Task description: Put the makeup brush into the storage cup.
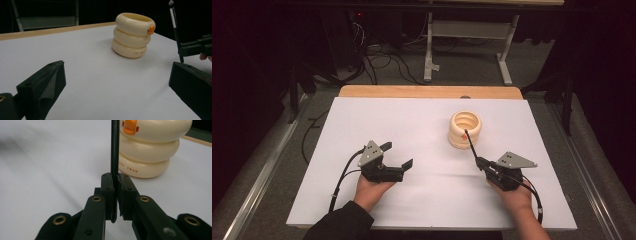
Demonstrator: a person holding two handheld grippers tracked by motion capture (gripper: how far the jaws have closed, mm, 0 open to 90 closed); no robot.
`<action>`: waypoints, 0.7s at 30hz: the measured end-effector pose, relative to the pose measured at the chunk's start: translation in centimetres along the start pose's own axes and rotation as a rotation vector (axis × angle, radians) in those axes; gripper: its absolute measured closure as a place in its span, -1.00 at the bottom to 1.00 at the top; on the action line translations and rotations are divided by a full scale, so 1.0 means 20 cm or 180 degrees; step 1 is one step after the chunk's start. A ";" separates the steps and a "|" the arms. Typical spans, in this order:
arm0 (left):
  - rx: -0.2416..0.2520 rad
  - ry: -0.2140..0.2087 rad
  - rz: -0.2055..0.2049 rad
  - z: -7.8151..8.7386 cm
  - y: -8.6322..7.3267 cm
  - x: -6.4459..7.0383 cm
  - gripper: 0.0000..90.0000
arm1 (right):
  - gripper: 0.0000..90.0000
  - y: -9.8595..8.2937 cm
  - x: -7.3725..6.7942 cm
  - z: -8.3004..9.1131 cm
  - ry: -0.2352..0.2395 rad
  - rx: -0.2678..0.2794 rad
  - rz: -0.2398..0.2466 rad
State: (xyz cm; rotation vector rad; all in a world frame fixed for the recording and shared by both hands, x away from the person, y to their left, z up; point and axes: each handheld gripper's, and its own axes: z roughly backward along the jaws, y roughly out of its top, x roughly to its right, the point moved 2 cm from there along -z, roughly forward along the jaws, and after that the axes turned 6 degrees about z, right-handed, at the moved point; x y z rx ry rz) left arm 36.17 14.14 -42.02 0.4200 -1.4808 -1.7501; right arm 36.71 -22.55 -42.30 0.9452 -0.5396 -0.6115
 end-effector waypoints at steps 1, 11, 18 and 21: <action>-0.0027 -0.0017 -0.0031 0.00 -0.01 0.01 -0.97 | 0.91 0.00 0.00 0.00 -0.0004 0.0006 0.0013; -0.0117 -0.0078 -0.0101 -0.03 -0.03 0.04 -0.96 | 0.91 0.06 -0.03 -0.02 0.0034 0.0073 0.0042; -0.0077 -0.0114 -0.0073 -0.02 -0.02 0.04 -0.96 | 0.91 0.12 -0.07 -0.07 0.0089 0.0075 0.0132; -0.0064 -0.0135 -0.0069 -0.01 -0.01 0.04 -0.96 | 0.91 0.14 -0.09 -0.08 0.0096 0.0099 0.0149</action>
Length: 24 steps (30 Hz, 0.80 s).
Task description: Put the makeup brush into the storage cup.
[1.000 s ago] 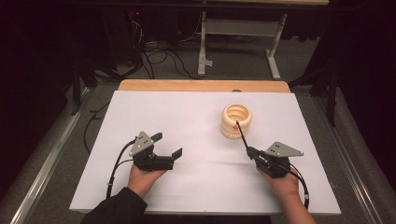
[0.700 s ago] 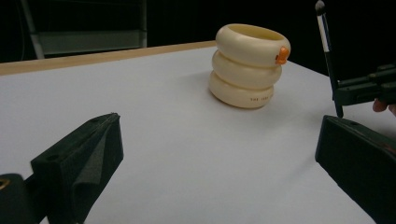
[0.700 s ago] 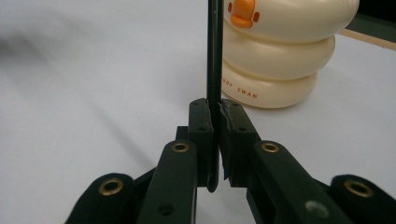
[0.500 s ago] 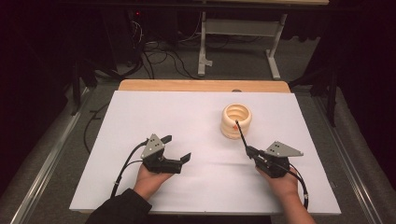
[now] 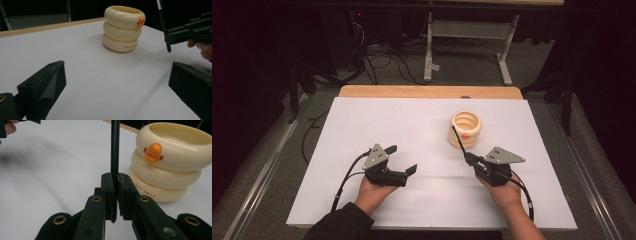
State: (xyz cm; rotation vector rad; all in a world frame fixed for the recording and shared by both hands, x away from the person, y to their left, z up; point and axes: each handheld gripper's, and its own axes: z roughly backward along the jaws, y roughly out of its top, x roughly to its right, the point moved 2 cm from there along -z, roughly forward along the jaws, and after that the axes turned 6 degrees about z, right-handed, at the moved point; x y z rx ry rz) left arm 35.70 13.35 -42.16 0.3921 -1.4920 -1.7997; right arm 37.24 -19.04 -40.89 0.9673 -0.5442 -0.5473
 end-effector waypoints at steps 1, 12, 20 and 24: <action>0.0010 -0.0006 0.0007 0.00 0.00 0.00 -0.95 | 0.91 0.02 -0.01 -0.01 0.0019 0.0035 0.0018; 0.0036 -0.0028 0.0028 0.01 0.01 0.01 -0.95 | 0.91 0.08 -0.10 -0.07 0.0042 0.0155 0.0090; 0.0051 -0.0053 0.0061 0.01 0.01 0.01 -0.94 | 0.91 0.10 -0.16 -0.12 0.0110 0.0140 0.0127; 0.0068 -0.0064 0.0093 0.01 0.02 0.01 -0.93 | 0.91 0.12 -0.19 -0.15 0.0147 0.0115 0.0168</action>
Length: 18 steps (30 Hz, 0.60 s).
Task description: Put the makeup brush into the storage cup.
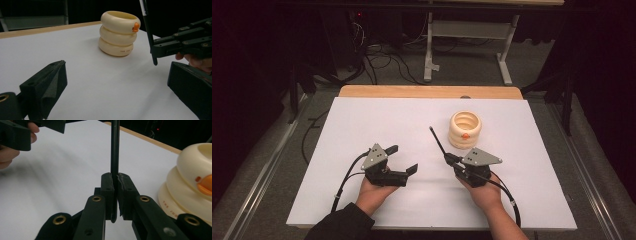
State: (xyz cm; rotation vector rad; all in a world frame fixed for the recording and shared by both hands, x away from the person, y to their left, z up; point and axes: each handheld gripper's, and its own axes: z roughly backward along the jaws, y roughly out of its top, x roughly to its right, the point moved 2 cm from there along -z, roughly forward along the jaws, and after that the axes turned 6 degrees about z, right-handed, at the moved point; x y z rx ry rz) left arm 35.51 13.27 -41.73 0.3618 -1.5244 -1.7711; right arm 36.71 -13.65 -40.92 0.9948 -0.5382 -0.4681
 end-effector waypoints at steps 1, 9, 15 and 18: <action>0.0007 -0.0007 0.0011 0.00 0.00 0.00 -0.93 | 0.91 0.00 -0.01 -0.01 0.0009 0.0007 0.0010; -0.0004 -0.0007 0.0024 0.00 0.00 0.00 -0.92 | 0.91 0.02 -0.09 -0.06 0.0083 -0.0017 0.0079; 0.0011 -0.0035 0.0052 0.00 0.00 0.00 -0.91 | 0.91 0.03 -0.12 -0.08 0.0125 0.0006 0.0111; 0.0021 -0.0056 0.0078 0.00 0.01 0.01 -0.90 | 0.91 0.03 -0.14 -0.08 0.0143 0.0019 0.0094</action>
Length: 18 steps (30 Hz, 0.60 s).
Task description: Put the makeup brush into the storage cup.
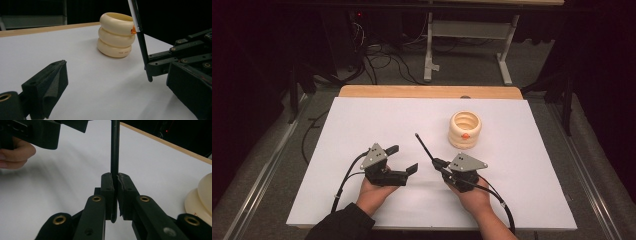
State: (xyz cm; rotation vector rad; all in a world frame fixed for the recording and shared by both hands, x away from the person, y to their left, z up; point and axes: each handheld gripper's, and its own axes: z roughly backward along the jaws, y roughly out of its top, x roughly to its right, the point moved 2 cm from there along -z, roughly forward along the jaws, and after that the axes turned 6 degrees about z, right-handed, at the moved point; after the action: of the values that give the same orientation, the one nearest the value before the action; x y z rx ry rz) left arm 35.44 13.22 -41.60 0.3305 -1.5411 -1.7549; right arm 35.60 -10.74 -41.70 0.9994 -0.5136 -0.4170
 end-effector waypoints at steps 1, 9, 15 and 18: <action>0.0001 -0.0008 0.0006 0.00 0.00 0.00 -0.90 | 0.91 0.00 0.00 0.00 0.0003 0.0006 0.0014; 0.0009 -0.0095 0.0063 0.00 0.00 0.02 -0.88 | 0.91 -0.01 -0.03 0.00 0.0056 -0.0039 0.0055; 0.0025 -0.0148 0.0111 0.01 0.00 0.03 -0.86 | 0.91 -0.01 -0.05 0.00 0.0073 -0.0018 0.0080; 0.0029 -0.0175 0.0139 0.01 0.01 0.04 -0.85 | 0.91 -0.01 -0.06 0.00 0.0095 -0.0019 0.0074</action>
State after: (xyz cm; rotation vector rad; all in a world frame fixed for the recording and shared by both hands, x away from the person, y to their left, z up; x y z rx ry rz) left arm 34.92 12.84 -41.25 0.2531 -1.5841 -1.7365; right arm 34.62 -10.19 -42.23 0.9916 -0.4965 -0.3822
